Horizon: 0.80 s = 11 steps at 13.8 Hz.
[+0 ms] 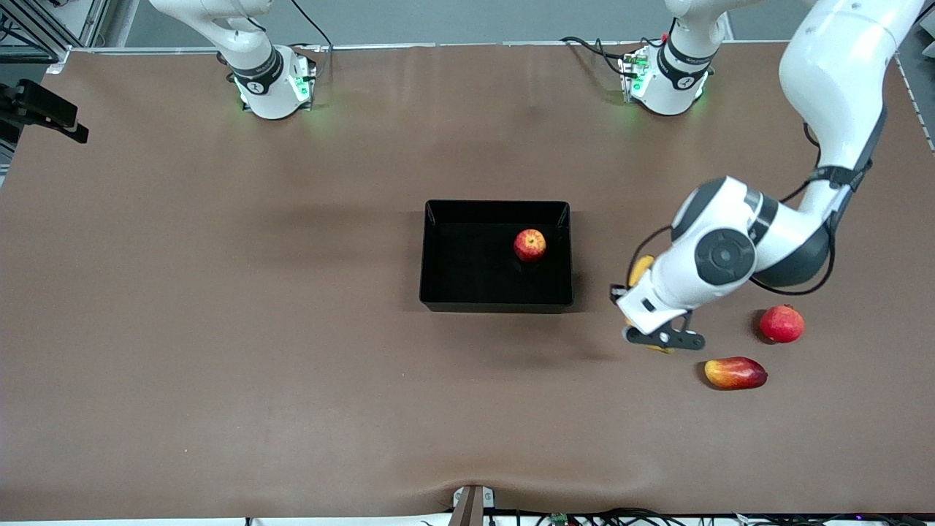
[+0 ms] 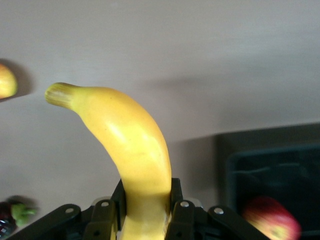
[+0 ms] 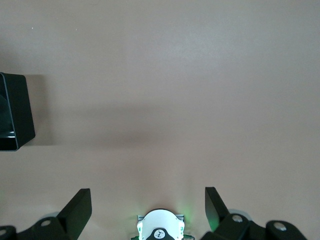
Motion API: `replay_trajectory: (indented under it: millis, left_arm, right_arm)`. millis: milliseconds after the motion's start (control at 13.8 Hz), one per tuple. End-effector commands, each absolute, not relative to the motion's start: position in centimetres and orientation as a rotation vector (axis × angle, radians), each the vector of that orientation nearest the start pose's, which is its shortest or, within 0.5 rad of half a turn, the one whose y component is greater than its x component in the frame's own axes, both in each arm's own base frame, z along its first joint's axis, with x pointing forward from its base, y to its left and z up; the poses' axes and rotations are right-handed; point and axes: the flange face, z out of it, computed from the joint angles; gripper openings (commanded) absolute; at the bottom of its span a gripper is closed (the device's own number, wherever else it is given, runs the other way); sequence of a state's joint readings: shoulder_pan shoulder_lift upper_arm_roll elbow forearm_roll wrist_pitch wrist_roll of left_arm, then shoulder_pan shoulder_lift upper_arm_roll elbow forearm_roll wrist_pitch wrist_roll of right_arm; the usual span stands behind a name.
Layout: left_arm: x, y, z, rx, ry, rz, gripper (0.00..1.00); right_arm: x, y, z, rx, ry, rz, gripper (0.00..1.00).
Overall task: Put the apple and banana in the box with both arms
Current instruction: 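Carry the banana with the left gripper over the black box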
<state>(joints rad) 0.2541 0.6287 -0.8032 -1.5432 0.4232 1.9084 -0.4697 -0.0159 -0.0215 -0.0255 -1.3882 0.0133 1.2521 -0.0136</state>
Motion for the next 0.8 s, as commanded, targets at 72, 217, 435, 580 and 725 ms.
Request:
replay_trajectory:
  millis: [72,217,435,580,725]
  left_arm:
    - [59.2,-35.4,37.8,-3.162,0.297,0.117,0.0]
    - [57.6,-38.6,37.7,-3.174,0.219,0.12,0.0]
    - [55.0,-44.8,35.9,-3.186,0.198,0.126,0.0]
    - [53.5,-47.8,34.7,-3.161,0.176,0.083,0.0]
    - [52.4,-50.2,32.7,-3.178,0.106,0.034,0.0]
  right_arm:
    - [50.1,-2.2,69.5,-3.105,0.034,0.172,1.0]
    - [50.1,-2.2,69.5,-3.105,0.034,0.172,1.0]
    - [50.1,-2.2,69.5,-3.103,0.033,0.175,1.0]
    - [50.1,-2.3,69.5,-3.103,0.036,0.175,1.0]
    - [50.1,-2.3,69.4,-3.103,0.036,0.177,1.0]
